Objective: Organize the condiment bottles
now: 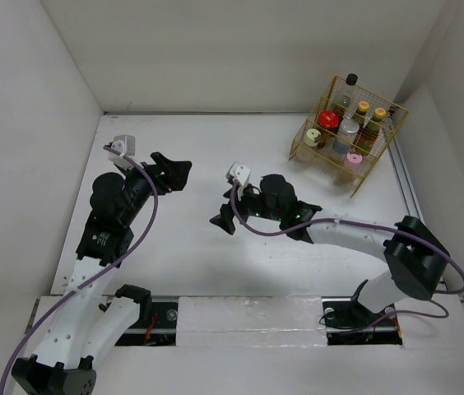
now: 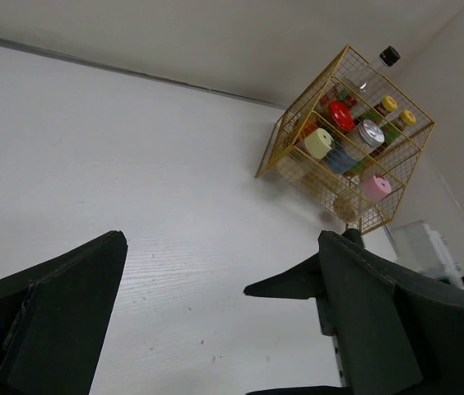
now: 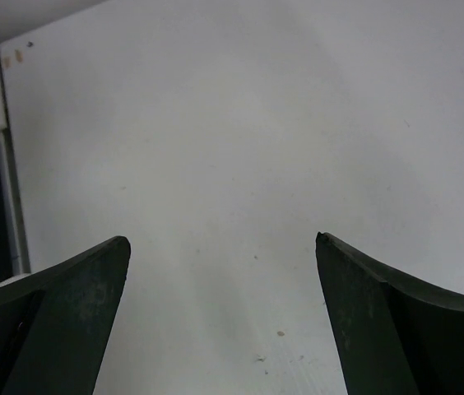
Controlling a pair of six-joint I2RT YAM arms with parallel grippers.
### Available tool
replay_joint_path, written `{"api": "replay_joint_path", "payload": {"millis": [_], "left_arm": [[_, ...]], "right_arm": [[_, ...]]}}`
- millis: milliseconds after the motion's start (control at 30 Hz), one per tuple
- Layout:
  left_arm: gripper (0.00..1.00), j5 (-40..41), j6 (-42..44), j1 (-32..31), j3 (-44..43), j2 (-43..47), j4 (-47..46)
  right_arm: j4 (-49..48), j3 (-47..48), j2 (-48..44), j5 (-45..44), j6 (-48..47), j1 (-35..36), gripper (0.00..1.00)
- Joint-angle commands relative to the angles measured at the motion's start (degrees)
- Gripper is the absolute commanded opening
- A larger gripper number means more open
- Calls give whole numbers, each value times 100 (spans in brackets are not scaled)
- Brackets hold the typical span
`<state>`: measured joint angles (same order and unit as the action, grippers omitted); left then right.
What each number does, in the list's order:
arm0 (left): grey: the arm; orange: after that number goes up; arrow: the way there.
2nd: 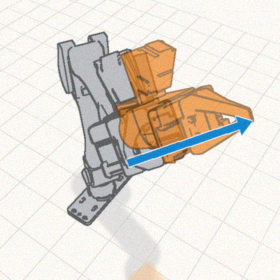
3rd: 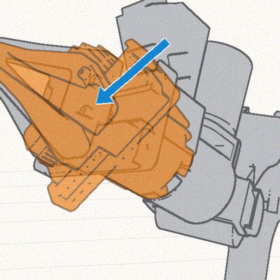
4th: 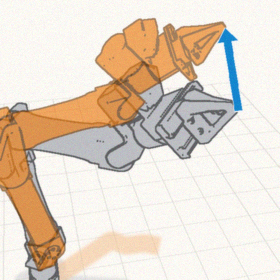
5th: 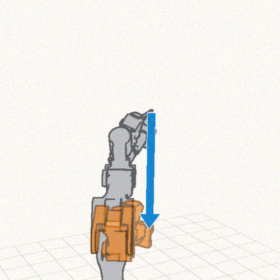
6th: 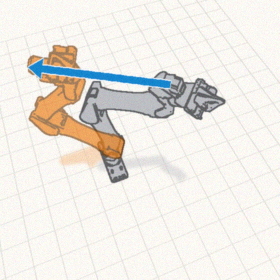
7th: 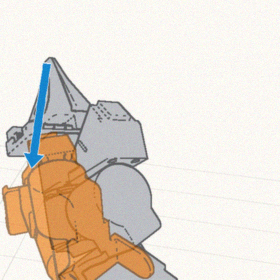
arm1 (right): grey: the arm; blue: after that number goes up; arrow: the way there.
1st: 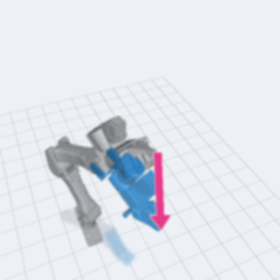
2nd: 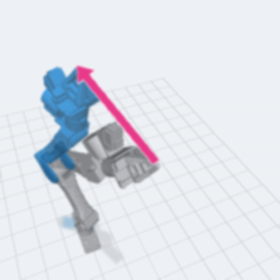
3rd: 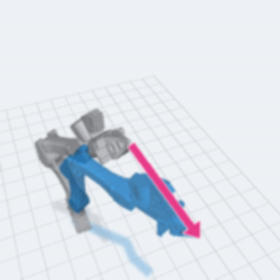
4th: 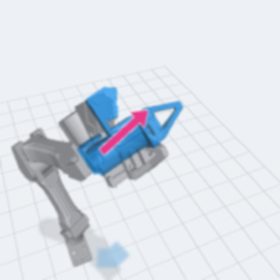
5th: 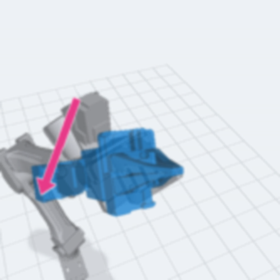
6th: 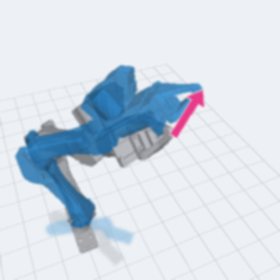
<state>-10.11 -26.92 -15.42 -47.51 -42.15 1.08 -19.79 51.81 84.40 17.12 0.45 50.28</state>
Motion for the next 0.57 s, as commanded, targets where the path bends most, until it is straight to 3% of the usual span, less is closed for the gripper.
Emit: {"api": "replay_joint_path", "payload": {"millis": [0,100,533], "left_arm": [[99,-157,-85,21,-92,40,-284],[99,-211,-86,21,-39,40,-389],[99,-387,-147,21,-154,-74,-389]], "right_arm": [[-771,119,339,-235,77,51,100],[-833,119,656,-323,78,52,100],[-544,135,367,-737,26,52,100]]}}
